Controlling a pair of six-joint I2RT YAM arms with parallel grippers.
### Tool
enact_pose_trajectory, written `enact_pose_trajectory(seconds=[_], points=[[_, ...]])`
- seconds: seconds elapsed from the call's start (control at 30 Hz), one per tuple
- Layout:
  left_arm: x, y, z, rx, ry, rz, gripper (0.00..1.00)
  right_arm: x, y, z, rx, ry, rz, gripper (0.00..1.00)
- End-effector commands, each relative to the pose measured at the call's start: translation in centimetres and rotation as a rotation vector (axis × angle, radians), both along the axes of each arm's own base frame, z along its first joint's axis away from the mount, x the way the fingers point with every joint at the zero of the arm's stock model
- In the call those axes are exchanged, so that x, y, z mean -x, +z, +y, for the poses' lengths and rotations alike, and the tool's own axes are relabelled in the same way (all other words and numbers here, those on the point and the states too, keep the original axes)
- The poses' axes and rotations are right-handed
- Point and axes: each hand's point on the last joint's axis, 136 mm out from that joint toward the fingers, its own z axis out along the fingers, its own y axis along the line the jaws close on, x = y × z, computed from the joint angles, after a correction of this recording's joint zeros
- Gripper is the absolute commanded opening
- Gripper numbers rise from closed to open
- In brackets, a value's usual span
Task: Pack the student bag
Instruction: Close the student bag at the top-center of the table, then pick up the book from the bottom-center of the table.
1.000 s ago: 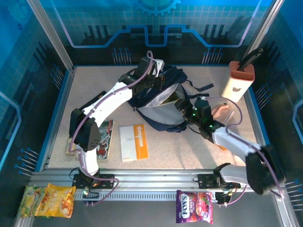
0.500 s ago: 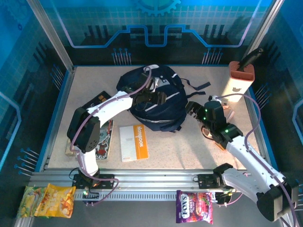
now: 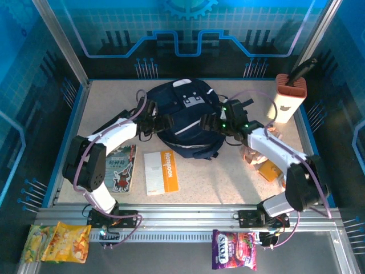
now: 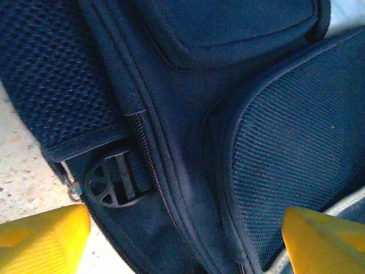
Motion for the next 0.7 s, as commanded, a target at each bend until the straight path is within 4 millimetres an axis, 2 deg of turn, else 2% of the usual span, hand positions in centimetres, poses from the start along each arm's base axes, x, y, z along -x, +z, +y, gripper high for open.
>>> enact_pose_trajectory(seconds=[0.0,0.17,0.3,0.4,0.47,0.53,0.67], points=[[-1.6,-0.4,-1.4,0.054,-0.022,0.011,0.88,-1.1,-1.6,2.2,-0.008,0.064,0.047,0.91],[-3.7,-0.7,-2.7,0.081,-0.058,-0.005,0.88,-1.4,-5.6,1.7,0.038,0.013,0.134,0.89],[-5.2,-0.5,-4.7,0.146,-0.122,-0.026,0.88,0.0,-8.6,-0.2,0.104,-0.052,0.214,0.89],[-6.2,-0.6,-5.6,0.172,-0.149,-0.025,0.88,1.3,-10.1,-1.7,0.125,-0.099,0.25,0.89],[-6.6,-0.8,-5.6,0.156,-0.155,-0.013,0.88,1.8,-10.3,-2.3,0.113,-0.122,0.262,0.88],[-6.8,-0.7,-5.5,0.128,-0.168,-0.009,0.88,2.0,-9.7,-2.6,0.098,-0.132,0.251,0.88],[-6.6,0.9,-5.1,0.093,-0.195,-0.023,0.89,1.9,-7.0,-3.0,0.094,-0.137,0.187,0.88]])
